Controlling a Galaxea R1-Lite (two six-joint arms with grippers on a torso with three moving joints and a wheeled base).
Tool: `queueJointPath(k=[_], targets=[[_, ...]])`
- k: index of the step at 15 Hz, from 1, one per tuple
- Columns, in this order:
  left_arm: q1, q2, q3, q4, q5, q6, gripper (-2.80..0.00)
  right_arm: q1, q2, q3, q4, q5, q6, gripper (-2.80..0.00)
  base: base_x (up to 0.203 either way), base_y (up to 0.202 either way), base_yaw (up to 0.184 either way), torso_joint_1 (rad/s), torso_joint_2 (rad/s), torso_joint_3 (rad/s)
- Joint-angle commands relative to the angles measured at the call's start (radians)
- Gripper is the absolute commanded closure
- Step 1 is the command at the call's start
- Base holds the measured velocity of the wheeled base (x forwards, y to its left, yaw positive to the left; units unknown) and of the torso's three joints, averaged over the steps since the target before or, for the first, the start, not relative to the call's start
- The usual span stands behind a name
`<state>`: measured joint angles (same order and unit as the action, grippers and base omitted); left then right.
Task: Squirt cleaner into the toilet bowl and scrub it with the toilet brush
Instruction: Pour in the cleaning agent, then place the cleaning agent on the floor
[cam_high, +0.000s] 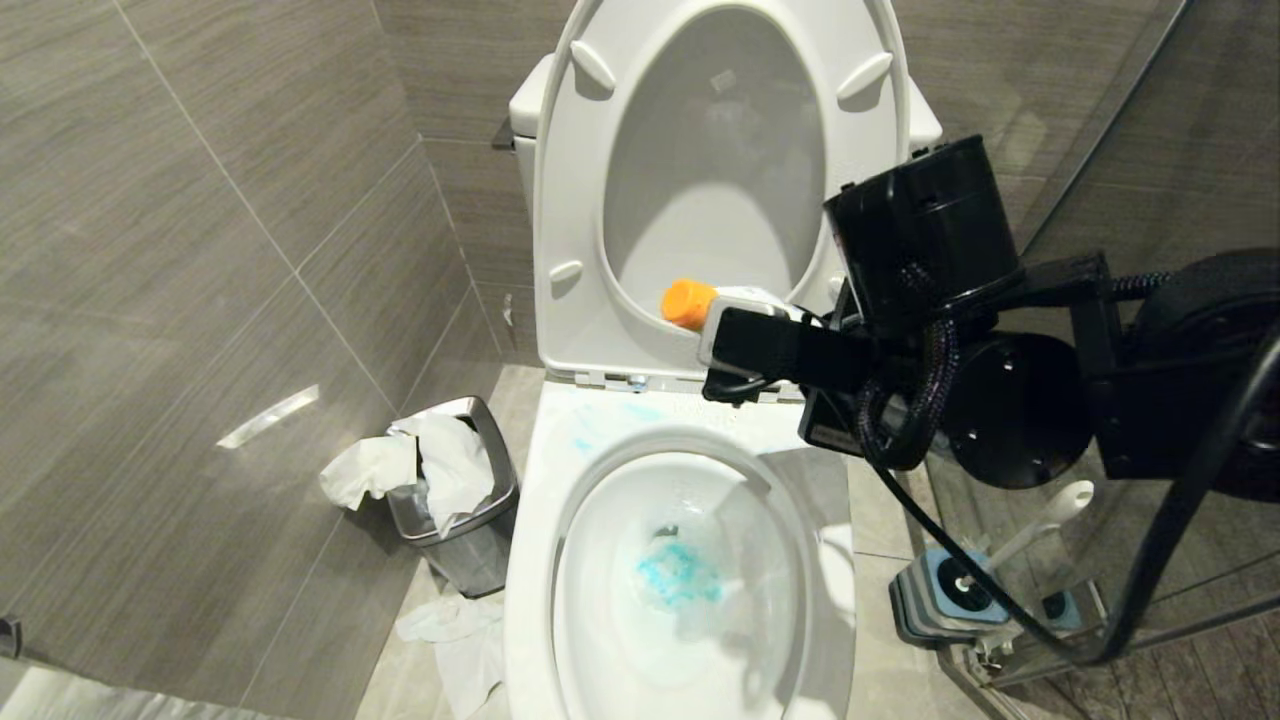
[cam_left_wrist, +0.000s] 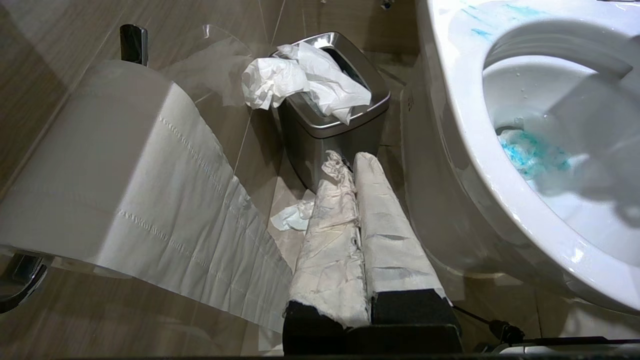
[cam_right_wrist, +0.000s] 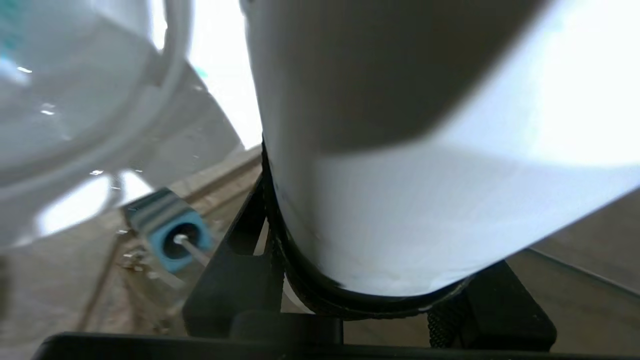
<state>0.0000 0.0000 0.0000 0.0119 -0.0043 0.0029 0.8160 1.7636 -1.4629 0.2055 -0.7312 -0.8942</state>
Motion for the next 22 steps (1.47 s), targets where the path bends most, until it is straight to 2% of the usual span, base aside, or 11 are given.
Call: queueJointPath(k=[1,3,5,8,10,13,18,20,22], targets=[[0.000,0.000,0.000,0.000,0.000,0.000,0.00,0.002,0.002,-0.124,0.207,0.055,0.134,0.00,0.000,0.000,0.000,0.000,0.00,0.000],[0.000,0.000,0.000,0.000,0.000,0.000,0.00,0.005,0.001,-0.176,0.308,0.127,0.318,0.00,0.000,0.000,0.000,0.000,0.00,0.000],[0.000,0.000,0.000,0.000,0.000,0.000,0.00,0.012,-0.022,-0.185,0.331,0.223,0.463,0.00,0.000,0.000,0.000,0.000,0.00,0.000],[0.000,0.000,0.000,0.000,0.000,0.000,0.00,0.012,-0.068,-0.182,0.333,0.259,0.652,0.00,0.000,0.000,0.000,0.000,0.00,0.000],[0.000,0.000,0.000,0.000,0.000,0.000,0.00,0.007,-0.106,-0.169,0.333,0.261,0.745,0.00,0.000,0.000,0.000,0.000,0.00,0.000],[0.001,0.000,0.000,0.000,0.000,0.000,0.00,-0.041,-0.176,-0.099,0.333,0.270,0.809,0.00,0.000,0.000,0.000,0.000,0.00,0.000],[0.000,0.000,0.000,0.000,0.000,0.000,0.00,-0.290,-0.256,0.012,0.304,0.354,0.848,0.00,0.000,0.000,0.000,0.000,0.00,0.000],[0.001,0.000,0.000,0.000,0.000,0.000,0.00,-0.407,-0.274,0.106,0.192,0.408,0.836,0.00,0.000,0.000,0.000,0.000,0.00,0.000],[0.000,0.000,0.000,0.000,0.000,0.000,0.00,-0.515,-0.290,0.218,0.049,0.490,0.783,0.00,0.000,0.000,0.000,0.000,0.00,0.000]])
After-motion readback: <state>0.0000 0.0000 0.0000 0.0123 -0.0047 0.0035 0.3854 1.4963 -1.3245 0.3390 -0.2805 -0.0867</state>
